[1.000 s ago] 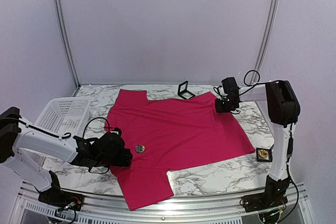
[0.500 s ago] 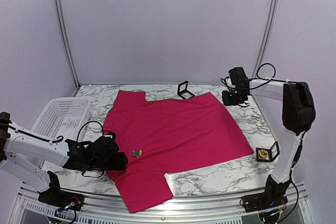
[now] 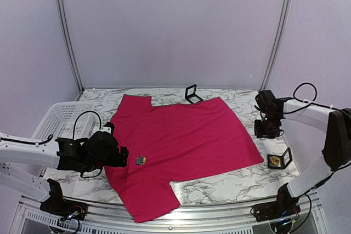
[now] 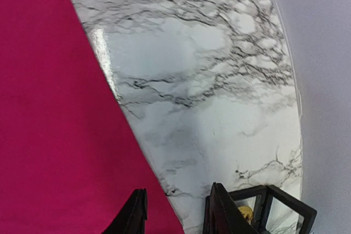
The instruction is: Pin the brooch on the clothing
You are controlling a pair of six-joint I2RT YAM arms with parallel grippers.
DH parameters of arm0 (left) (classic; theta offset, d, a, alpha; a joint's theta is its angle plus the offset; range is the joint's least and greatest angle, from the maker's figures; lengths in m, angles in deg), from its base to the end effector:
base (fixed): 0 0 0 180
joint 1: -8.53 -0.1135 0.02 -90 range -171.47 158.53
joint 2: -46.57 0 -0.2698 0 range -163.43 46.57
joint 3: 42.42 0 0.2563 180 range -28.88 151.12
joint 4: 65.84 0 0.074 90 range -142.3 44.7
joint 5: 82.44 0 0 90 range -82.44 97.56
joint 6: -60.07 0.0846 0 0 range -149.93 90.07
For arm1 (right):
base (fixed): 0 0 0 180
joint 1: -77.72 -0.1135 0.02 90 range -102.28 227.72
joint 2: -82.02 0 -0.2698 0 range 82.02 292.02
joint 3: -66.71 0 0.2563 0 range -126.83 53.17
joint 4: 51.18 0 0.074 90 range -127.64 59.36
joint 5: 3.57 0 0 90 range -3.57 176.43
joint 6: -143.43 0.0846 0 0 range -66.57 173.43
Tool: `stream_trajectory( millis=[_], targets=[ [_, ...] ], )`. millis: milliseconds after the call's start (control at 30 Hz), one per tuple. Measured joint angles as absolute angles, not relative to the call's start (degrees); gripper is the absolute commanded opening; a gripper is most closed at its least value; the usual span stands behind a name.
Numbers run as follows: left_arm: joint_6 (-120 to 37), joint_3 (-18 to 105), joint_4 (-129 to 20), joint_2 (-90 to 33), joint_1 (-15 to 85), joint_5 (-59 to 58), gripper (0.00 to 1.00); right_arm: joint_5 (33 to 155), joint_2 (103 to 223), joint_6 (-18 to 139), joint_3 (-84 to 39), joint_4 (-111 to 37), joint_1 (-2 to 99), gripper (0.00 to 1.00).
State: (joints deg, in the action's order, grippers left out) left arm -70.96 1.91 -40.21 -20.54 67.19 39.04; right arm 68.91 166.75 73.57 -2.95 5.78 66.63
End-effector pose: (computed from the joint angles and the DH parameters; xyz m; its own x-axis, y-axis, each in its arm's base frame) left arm 0.1669 -0.1892 0.1535 -0.6533 -0.0036 -0.7571 0.1581 0.9773 -0.1411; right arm 0.2899 0.0309 0.1684 -0.9082 0.1566 -0.3883 0.2348 0.9584 -0.1626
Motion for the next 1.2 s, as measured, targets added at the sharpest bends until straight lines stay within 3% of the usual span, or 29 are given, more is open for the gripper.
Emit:
stream_trajectory(
  millis=[100, 167, 200, 1067, 1200],
  targets=[
    [-67.9, 4.5, -40.9, -20.0, 66.2, 41.2, 0.99, 68.6, 163.2, 77.4, 0.0, 6.8, 68.3, 0.53],
    [-66.5, 4.9, -41.2, -20.0, 65.8, 41.8, 0.99, 67.8, 161.8, 79.9, 1.2, 7.5, 68.7, 0.71],
    [-65.9, 4.9, -41.2, -20.0, 65.8, 42.1, 0.99, 67.1, 161.2, 81.2, 1.6, 8.3, 68.8, 0.74],
    [-59.2, 2.2, -43.5, -17.2, 59.2, 38.5, 0.99, 69.2, 160.0, 94.4, 14.1, 2.8, 75.3, 0.72],
    [-58.9, 2.1, -43.5, -16.8, 58.8, 38.0, 0.99, 70.6, 160.9, 94.3, 15.3, 0.0, 75.6, 0.64]
  ],
)
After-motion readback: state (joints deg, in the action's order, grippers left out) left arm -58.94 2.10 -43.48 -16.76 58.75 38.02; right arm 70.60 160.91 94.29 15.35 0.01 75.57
